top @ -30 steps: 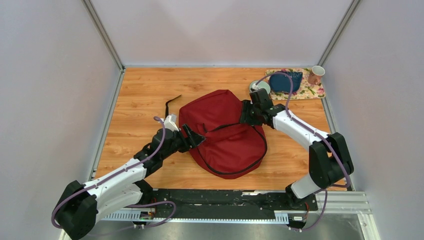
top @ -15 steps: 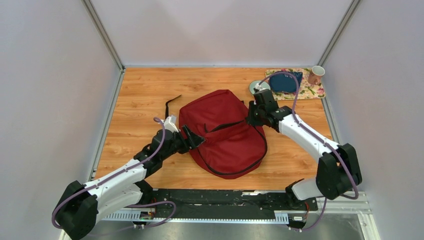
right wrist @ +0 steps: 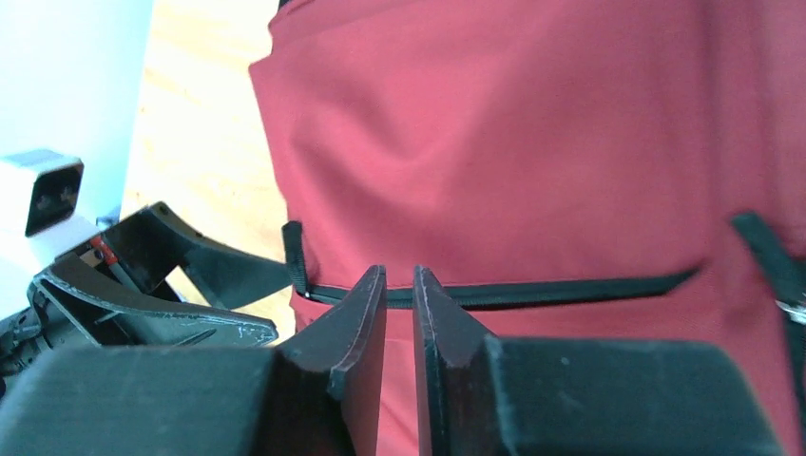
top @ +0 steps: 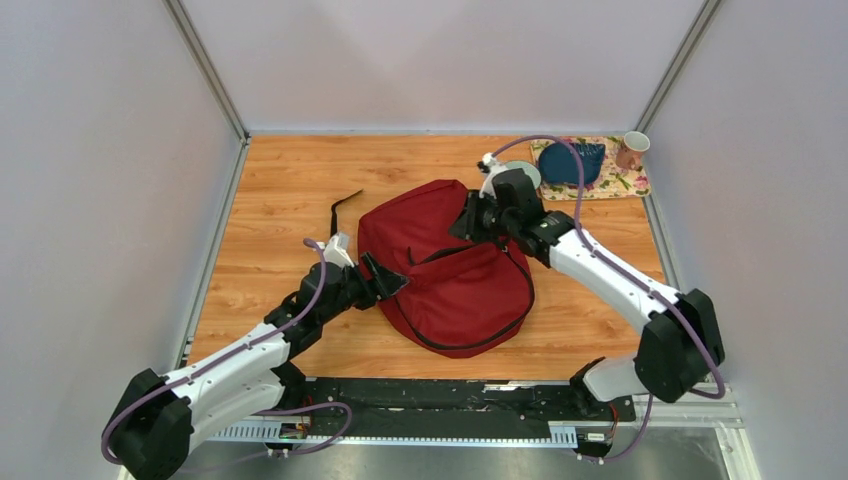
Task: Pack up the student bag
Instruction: Adjust the student bag at the center of the board.
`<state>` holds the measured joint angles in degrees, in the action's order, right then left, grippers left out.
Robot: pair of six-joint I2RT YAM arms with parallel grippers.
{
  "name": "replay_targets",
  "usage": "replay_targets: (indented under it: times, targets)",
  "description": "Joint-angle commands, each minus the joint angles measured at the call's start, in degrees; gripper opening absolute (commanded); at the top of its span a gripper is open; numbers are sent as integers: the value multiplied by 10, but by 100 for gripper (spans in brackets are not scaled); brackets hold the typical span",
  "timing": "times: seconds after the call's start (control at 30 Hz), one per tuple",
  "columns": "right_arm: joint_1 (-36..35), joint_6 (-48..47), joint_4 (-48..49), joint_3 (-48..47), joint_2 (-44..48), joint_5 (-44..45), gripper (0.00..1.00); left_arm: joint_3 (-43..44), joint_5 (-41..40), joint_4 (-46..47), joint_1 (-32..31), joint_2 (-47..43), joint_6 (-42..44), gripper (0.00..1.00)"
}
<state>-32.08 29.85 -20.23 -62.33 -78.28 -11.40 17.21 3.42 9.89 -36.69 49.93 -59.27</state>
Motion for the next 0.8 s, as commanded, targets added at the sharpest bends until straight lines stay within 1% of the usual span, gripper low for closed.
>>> replay_targets:
  times: [0.0,0.03,0.1,0.2,0.33,0.5,0.63,0.77]
  targets:
    - [-32,7,48,-32,-58,-57,19,-4,3,20,3,-14,-8,81]
    - [-35,9,65,-30,-68,-66,18,-5,-1,19,3,-18,-9,81]
    - [-47,18,68,-37,-99,-80,15,-8,-3,20,3,-21,-11,81]
    - [-60,15,49,-34,-119,-58,12,-11,-5,22,4,-26,-13,81]
    - [-68,3,31,-14,-110,-31,10,-15,-7,22,6,-29,-15,81]
    - [-71,-18,-9,-18,-109,5,8,-22,-3,43,7,-24,-26,81]
    - [-70,-17,-4,-23,-77,23,8,-23,6,49,7,-19,-30,81]
    - [-70,-5,19,-32,-50,10,8,-24,4,46,7,-24,-31,81]
